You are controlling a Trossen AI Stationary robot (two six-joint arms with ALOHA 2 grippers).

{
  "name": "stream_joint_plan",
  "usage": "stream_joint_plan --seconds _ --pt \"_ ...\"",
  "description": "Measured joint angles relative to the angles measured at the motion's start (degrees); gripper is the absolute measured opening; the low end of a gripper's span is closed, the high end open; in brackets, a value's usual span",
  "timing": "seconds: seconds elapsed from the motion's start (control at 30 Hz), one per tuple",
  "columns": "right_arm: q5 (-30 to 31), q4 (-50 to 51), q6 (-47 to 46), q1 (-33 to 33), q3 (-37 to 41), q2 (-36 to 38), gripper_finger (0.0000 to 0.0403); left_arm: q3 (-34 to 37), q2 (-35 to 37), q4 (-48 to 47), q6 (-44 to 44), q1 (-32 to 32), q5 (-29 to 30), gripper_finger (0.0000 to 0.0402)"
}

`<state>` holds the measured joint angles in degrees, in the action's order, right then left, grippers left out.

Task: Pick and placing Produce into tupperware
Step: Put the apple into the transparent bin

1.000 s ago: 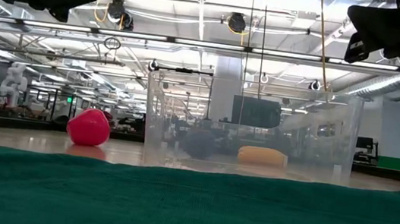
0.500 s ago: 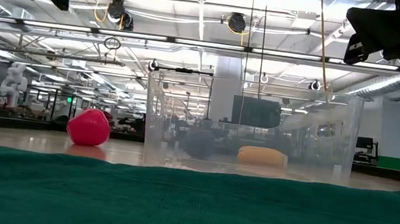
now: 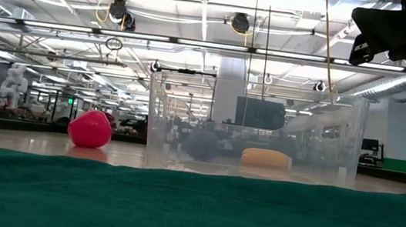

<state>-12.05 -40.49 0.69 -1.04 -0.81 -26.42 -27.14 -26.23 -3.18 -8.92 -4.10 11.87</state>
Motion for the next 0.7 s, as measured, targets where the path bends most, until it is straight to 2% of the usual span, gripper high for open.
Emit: stream_joint_plan --seconds 0.33,0.7 --pt "0.0 -0.02 0.63 0.0 0.0 0.0 0.0 -4.93 -7.25 -0.12 0.0 0.0 -0.3 0.0026" --pt "0.0 -0.02 0.03 0.0 0.0 0.01 0.0 -12.03 -10.78 -0.54 1.4 1.45 -0.27 0.0026"
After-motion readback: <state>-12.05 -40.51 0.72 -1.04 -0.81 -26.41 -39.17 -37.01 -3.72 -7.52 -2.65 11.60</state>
